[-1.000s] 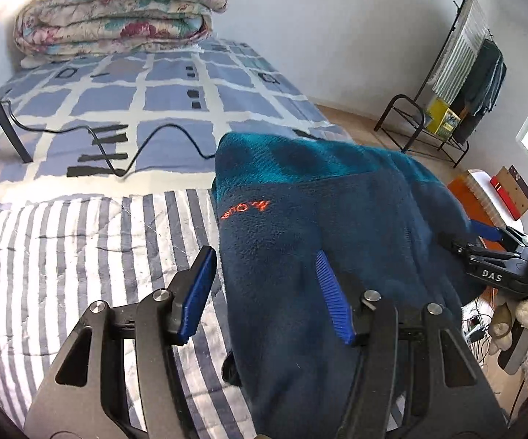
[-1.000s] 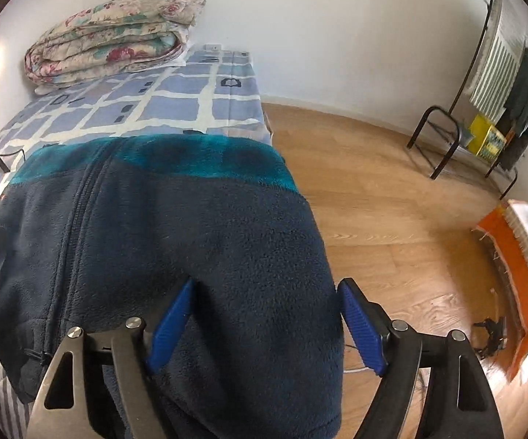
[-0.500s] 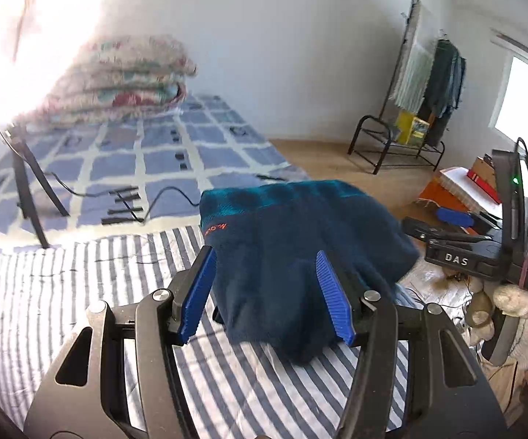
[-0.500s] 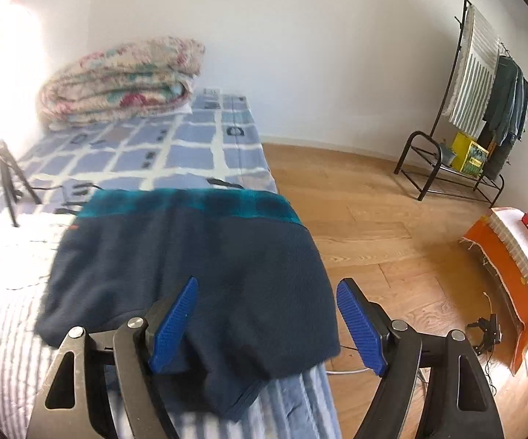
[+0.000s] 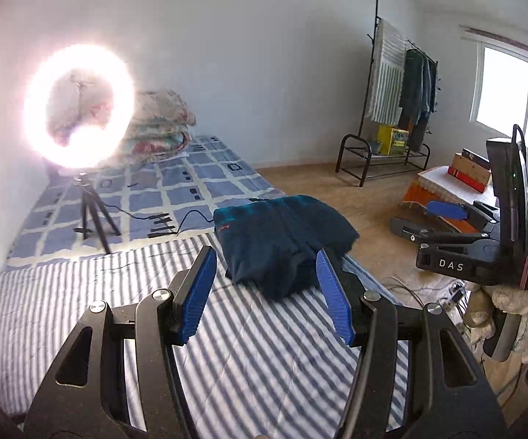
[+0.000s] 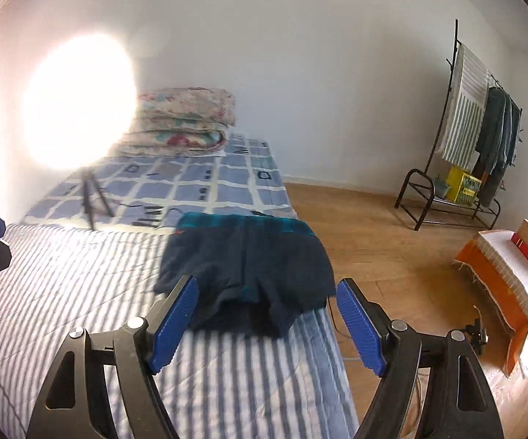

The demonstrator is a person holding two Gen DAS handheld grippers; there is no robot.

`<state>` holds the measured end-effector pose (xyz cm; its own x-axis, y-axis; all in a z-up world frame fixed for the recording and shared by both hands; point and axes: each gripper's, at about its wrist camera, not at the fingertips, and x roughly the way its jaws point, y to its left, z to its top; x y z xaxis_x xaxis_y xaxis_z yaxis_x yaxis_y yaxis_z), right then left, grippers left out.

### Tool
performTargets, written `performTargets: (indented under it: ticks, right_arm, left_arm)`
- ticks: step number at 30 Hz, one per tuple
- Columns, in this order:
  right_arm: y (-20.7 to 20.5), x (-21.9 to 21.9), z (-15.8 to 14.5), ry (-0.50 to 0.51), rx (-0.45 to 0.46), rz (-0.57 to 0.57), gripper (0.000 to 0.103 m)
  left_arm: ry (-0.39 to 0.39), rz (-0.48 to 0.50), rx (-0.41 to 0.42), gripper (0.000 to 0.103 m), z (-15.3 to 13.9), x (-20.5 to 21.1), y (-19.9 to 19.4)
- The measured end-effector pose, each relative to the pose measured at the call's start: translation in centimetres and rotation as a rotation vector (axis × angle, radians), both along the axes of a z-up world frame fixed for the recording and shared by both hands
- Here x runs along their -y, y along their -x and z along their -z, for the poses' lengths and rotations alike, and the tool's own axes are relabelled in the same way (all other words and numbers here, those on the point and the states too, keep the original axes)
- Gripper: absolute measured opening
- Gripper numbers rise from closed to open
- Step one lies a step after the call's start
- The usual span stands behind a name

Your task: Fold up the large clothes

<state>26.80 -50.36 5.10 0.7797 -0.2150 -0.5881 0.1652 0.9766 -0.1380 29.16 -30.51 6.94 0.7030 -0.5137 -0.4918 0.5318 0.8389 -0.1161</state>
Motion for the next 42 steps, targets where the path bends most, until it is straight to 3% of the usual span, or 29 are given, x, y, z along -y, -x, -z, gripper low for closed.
performTargets:
  ticks: [9,13,17,21,27,32,42]
  right_arm:
    - [10.7,-4.0,-2.7,-0.027,0.059,0.007,0.083]
    - [13.6,-5.3,-2.5,-0.034,0.064,0.003,0.084]
    - [16.0,-6.6,-2.0,-0.028,0.082,-0.001,0.088]
    - [17.2,-7.0,-1.4,-0.035,0.105,0.001,0.094]
    - [17.8,-7.5,-1.0,-0.023,0.130,0.017,0.102]
    - [17.7,-8.7,-0.7,0.002,0.133,-0.001,0.103]
    - [17.9,-10.3,0.2,0.043,0.124,-0.024,0.103]
  left_arm:
    - [-0.029,-0.019,0.017,0.059,-2.2,-5.0,10.2]
    - [-0.036,-0.029,-0.006,0.066,-1.7,-6.4,13.3]
    - [-0.068,-0.031,0.018,0.073,-1.1,-7.1,16.4]
    - [-0.049,-0.046,0.034,0.078,-0.4,-8.2,18.7]
    - [-0.041,-0.075,0.044,0.086,1.1,-9.3,19.6]
    - [-0.071,-0.084,0.037,0.097,2.1,-10.1,19.1]
    - [-0.111,-0.110,0.079,0.103,1.9,-10.5,20.4]
